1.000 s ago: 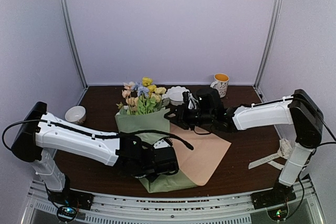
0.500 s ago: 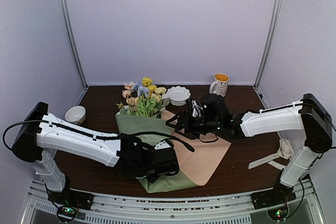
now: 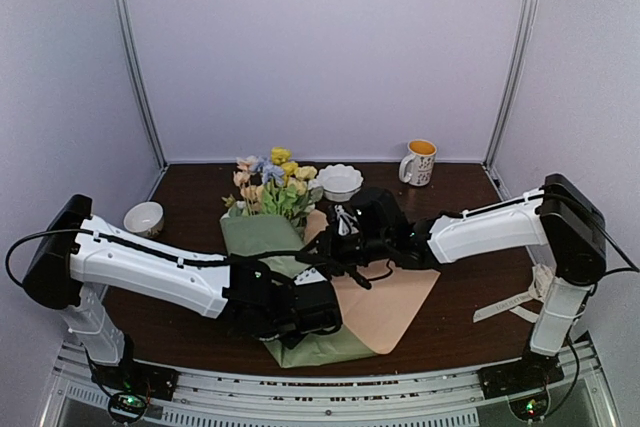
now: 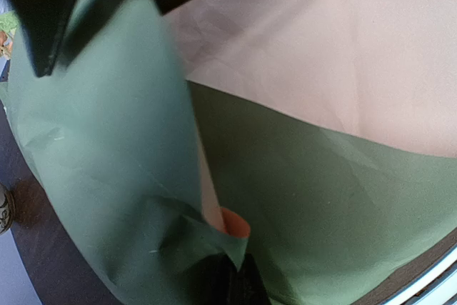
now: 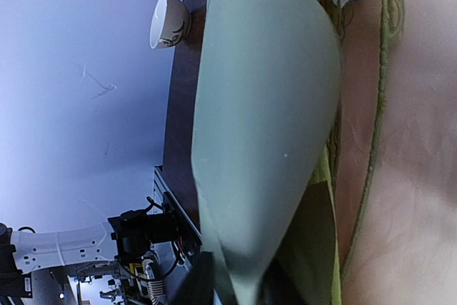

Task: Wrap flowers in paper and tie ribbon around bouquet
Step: Fold the 1/4-folded wrapping paper at the center of the board.

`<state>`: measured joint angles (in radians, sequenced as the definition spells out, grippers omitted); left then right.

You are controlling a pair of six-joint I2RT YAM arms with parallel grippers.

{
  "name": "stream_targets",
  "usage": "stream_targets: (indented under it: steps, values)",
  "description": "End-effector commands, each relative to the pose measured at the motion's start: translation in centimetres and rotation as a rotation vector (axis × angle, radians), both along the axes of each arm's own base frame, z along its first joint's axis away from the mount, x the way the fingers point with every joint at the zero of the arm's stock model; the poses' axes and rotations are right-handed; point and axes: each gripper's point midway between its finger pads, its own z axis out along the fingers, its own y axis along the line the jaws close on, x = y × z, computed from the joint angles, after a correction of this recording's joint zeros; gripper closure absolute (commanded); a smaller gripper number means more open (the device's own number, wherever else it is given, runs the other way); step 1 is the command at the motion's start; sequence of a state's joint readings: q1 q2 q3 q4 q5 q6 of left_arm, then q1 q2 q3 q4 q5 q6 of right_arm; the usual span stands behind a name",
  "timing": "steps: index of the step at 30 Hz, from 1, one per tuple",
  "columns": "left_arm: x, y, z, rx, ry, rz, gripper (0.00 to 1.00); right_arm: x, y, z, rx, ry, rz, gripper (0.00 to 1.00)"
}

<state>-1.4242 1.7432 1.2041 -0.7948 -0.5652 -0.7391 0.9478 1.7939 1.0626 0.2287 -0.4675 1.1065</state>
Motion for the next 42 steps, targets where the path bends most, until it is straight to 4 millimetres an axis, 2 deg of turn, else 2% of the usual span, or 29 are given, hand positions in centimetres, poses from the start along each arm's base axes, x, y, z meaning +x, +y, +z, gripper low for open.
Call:
stream_targets:
  steps: [1, 3, 4, 6, 7, 9, 12, 14, 16, 19, 24, 27, 31, 33, 37, 42]
  values:
    - [0.1, -0.1, -0.2, 0.008, -0.014, 0.008, 1.0, 0.1, 2.0, 1.8, 0.082, -0.004, 0.064, 1.0]
    - [0.2, -0.1, 0.4, 0.004, -0.028, 0.011, 1.0, 0.6, 2.0, 1.9, 0.087, -0.014, 0.057, 1.0]
    - [0.3, -0.2, 0.9, -0.003, -0.035, 0.012, 0.96, 0.8, 1.8, 1.9, 0.079, -0.022, 0.05, 1.0]
    - [0.4, -1.0, 2.2, -0.007, -0.069, -0.021, 0.78, 1.3, 1.5, 1.7, 0.05, -0.037, 0.044, 1.0]
    - [0.6, -1.8, 3.6, -0.012, -0.101, -0.035, 0.73, 1.5, 1.4, 1.5, 0.034, -0.044, 0.046, 1.0]
    - [0.7, -2.8, 5.9, -0.002, -0.158, -0.055, 0.65, 2.0, 1.4, 1.1, 0.0, -0.055, 0.056, 1.0]
    - [0.4, -4.3, 7.3, -0.004, -0.183, -0.104, 0.6, 2.7, 1.3, 1.0, -0.041, -0.083, 0.064, 1.0]
    - [-0.1, -4.8, 6.5, -0.009, -0.161, -0.138, 0.63, 2.9, 1.4, 0.9, -0.05, -0.092, 0.072, 1.0]
    - [-0.3, -4.8, 4.7, 0.003, -0.148, -0.162, 0.73, 3.0, 1.5, 0.8, -0.06, -0.094, 0.081, 1.0]
    - [-0.7, -5.2, 2.5, 0.03, -0.134, -0.218, 0.81, 3.2, 1.6, 0.9, -0.092, -0.112, 0.101, 1.0]
    - [-1.1, -6.0, 0.4, 0.029, -0.098, -0.222, 0.8, 3.3, 1.4, 0.7, -0.14, -0.127, 0.12, 1.0]
    - [-1.8, -6.6, -1.8, 0.041, -0.045, -0.234, 0.8, 3.4, 1.4, 1.0, -0.163, -0.142, 0.132, 1.0]
    - [-2.7, -7.2, -4.3, 0.056, 0.023, -0.264, 0.81, 4.7, 1.2, 0.9, -0.209, -0.168, 0.129, 1.0]
    - [-2.9, -7.3, -4.8, 0.043, 0.03, -0.272, 0.8, 5.6, 1.1, 0.8, -0.226, -0.178, 0.122, 1.0]
    - [-3.6, -7.7, -5.5, 0.03, 0.063, -0.309, 0.8, 6.9, 0.7, -1.0, -0.286, -0.186, 0.115, 1.0]
    - [-4.2, -8.1, -6.2, 0.018, 0.093, -0.349, 0.8, 7.6, 1.4, -3.3, -0.304, -0.185, 0.141, 1.0]
